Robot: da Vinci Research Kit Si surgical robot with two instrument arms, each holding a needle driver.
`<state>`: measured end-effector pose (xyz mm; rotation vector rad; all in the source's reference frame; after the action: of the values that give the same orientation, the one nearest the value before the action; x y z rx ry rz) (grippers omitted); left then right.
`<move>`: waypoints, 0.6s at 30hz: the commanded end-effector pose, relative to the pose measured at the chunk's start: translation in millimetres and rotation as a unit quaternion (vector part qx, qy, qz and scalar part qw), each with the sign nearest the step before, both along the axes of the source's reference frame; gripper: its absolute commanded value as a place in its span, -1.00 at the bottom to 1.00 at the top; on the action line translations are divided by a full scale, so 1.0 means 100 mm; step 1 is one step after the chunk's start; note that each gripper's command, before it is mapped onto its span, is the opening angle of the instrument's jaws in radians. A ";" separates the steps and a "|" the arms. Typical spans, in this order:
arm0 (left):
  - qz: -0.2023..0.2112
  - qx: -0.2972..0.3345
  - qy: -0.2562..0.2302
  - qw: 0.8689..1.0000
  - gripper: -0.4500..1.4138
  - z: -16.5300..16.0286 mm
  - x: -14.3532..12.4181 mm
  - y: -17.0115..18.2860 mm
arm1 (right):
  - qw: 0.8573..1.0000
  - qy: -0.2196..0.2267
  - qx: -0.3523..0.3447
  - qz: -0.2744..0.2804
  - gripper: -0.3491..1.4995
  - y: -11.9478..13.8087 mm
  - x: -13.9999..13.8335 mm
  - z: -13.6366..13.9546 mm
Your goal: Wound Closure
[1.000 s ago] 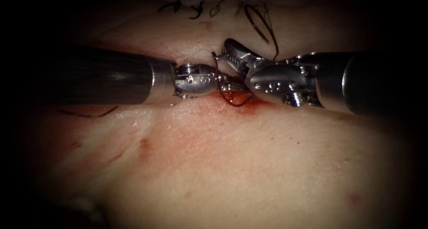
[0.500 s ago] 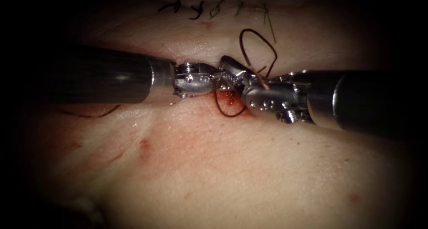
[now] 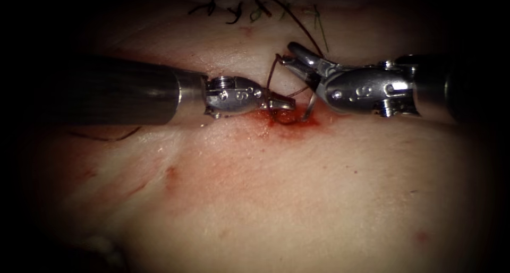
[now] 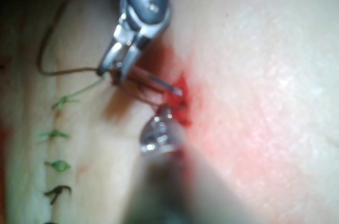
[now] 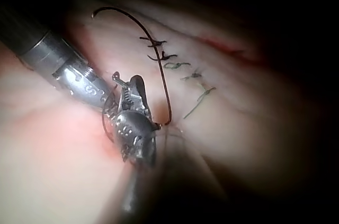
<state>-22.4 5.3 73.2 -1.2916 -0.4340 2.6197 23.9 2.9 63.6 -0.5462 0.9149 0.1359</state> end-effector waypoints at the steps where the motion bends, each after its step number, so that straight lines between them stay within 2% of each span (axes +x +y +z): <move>1: 0.000 0.000 0.000 1.000 -0.73 0.006 -0.006 -0.003 | 1.000 0.002 0.010 0.003 -1.00 -0.004 0.003 0.016; 6: 0.000 0.001 -0.001 1.000 -0.73 0.000 -0.003 -0.004 | 0.999 0.010 0.032 0.012 -1.00 -0.011 -0.001 0.034; 13: -0.003 0.002 0.000 1.000 -0.73 -0.016 0.007 0.000 | 0.998 0.021 0.049 0.023 -1.00 -0.010 0.000 0.035; 18: -0.014 -0.002 -0.002 1.000 -0.69 -0.043 0.027 0.000 | 0.996 0.035 0.070 0.039 -1.00 -0.005 -0.001 0.032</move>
<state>-19.2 5.5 68.3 -1.2933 -0.4084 2.5981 23.3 2.5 66.3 -0.4508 0.9425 0.2898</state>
